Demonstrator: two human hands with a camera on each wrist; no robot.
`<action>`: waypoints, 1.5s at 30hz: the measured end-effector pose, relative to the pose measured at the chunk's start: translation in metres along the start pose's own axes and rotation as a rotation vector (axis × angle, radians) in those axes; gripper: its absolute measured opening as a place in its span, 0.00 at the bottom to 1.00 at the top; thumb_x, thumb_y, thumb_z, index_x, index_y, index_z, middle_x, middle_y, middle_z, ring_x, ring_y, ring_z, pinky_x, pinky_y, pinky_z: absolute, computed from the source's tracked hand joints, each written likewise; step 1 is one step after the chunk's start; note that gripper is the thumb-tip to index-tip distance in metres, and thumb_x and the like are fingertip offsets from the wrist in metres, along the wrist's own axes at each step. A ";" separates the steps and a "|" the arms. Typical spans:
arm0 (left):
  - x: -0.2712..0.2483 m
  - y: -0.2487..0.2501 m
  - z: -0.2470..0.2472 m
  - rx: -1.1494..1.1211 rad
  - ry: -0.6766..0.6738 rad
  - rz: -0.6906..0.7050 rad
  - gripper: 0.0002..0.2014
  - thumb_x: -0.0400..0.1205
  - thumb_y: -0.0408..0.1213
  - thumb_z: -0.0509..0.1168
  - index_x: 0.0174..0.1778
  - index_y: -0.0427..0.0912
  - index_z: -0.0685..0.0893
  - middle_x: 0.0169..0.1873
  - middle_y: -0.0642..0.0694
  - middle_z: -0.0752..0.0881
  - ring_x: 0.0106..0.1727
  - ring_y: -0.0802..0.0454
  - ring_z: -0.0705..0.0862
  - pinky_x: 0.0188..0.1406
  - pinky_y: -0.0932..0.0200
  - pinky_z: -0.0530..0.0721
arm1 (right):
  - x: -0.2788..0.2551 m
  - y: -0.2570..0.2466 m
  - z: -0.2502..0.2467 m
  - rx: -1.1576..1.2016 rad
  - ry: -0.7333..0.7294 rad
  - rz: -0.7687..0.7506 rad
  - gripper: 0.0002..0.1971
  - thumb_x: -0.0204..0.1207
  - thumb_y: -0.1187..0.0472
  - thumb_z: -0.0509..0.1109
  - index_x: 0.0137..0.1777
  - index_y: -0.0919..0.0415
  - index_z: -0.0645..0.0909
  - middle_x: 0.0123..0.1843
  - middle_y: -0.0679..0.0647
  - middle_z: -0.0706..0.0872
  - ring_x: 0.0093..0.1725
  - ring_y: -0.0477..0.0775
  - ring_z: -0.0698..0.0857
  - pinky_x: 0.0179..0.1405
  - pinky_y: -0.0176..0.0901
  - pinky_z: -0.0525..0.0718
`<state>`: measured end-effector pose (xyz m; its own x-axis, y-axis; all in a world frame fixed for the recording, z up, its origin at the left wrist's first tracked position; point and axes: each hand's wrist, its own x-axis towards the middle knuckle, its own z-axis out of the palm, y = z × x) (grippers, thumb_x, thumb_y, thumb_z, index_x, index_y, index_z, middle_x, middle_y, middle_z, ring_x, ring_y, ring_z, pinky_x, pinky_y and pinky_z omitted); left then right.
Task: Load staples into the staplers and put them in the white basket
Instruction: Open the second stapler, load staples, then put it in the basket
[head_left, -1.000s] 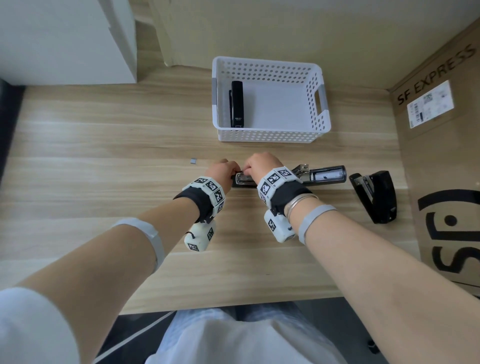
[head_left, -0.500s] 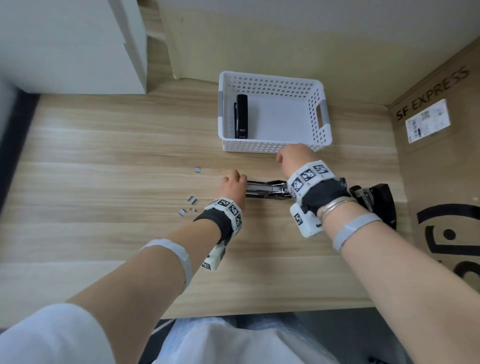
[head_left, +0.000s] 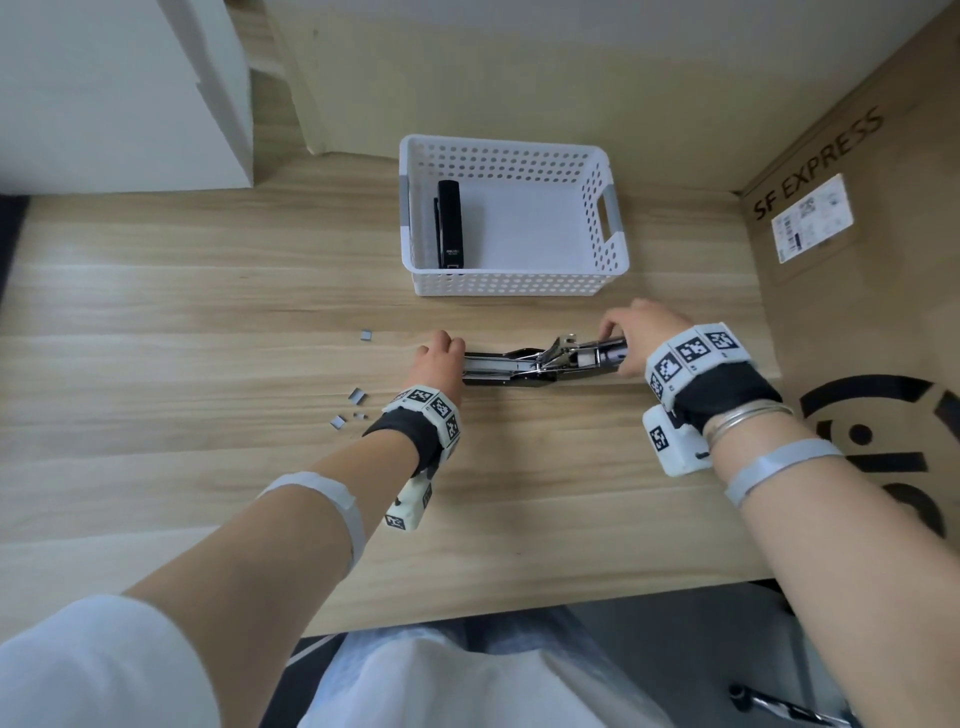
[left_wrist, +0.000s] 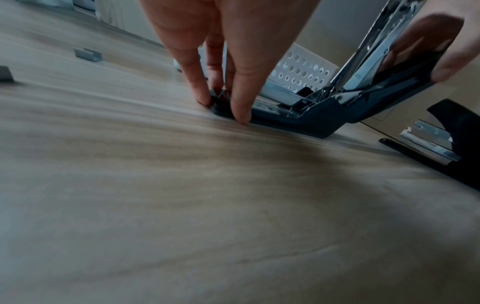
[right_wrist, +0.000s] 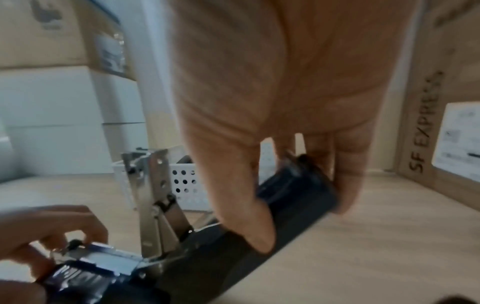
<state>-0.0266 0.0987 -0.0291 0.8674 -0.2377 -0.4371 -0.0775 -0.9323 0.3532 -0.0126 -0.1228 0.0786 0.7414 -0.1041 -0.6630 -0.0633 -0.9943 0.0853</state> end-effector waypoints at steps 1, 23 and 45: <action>0.001 -0.001 0.000 -0.004 -0.001 0.001 0.22 0.77 0.23 0.65 0.67 0.35 0.70 0.67 0.38 0.71 0.62 0.36 0.76 0.63 0.47 0.78 | -0.003 -0.003 -0.004 0.011 0.026 -0.025 0.23 0.68 0.65 0.77 0.62 0.53 0.77 0.60 0.54 0.76 0.51 0.54 0.77 0.46 0.43 0.78; 0.004 -0.017 -0.011 -0.281 0.022 -0.016 0.23 0.70 0.26 0.70 0.63 0.35 0.78 0.62 0.36 0.77 0.58 0.38 0.82 0.58 0.54 0.78 | 0.030 -0.122 0.017 -0.012 0.108 -0.366 0.20 0.71 0.51 0.75 0.63 0.51 0.82 0.60 0.52 0.81 0.61 0.56 0.81 0.49 0.47 0.79; 0.013 -0.011 -0.056 -0.178 -0.098 0.081 0.25 0.71 0.31 0.73 0.64 0.37 0.76 0.64 0.38 0.74 0.59 0.37 0.81 0.57 0.53 0.79 | 0.025 -0.066 0.030 0.107 0.165 -0.267 0.21 0.67 0.54 0.75 0.60 0.55 0.78 0.51 0.56 0.89 0.50 0.61 0.87 0.48 0.46 0.85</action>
<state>0.0128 0.1212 0.0078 0.8095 -0.3435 -0.4762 -0.0498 -0.8483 0.5272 -0.0096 -0.0601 0.0337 0.8389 0.1571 -0.5211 0.0851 -0.9835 -0.1595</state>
